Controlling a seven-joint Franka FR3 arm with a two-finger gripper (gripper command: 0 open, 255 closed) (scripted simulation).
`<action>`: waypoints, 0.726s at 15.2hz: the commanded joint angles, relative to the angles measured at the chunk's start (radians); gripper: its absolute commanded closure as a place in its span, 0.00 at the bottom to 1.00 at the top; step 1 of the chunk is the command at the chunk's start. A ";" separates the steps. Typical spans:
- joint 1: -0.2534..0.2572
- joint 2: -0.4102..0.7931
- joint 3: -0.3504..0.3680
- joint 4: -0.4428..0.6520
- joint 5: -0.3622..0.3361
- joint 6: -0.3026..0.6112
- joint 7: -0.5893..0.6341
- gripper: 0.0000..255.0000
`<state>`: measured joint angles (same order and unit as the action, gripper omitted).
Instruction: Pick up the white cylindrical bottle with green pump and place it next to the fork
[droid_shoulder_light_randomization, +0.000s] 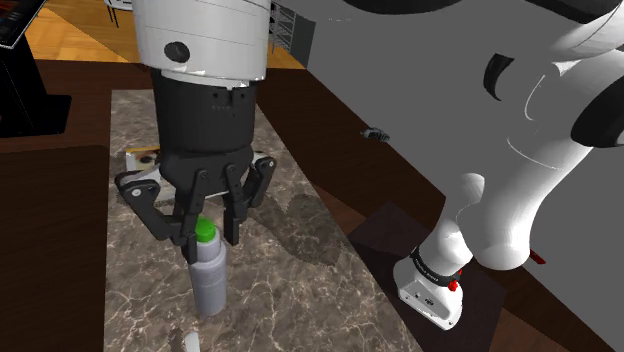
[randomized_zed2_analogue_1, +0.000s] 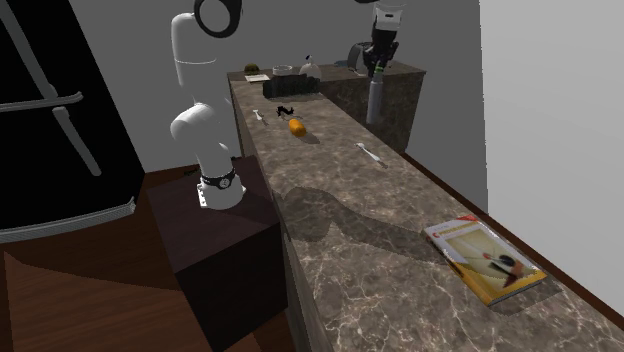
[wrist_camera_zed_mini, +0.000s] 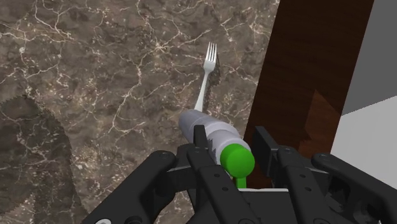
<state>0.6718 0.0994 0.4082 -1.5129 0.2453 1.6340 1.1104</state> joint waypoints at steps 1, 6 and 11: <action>0.000 -0.006 0.000 -0.034 0.003 0.028 -0.006 1.00; -0.001 -0.017 0.000 -0.113 0.009 0.095 -0.026 1.00; -0.001 -0.021 0.000 -0.184 0.014 0.160 -0.043 1.00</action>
<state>0.6713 0.0798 0.4084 -1.6844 0.2585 1.7827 1.0712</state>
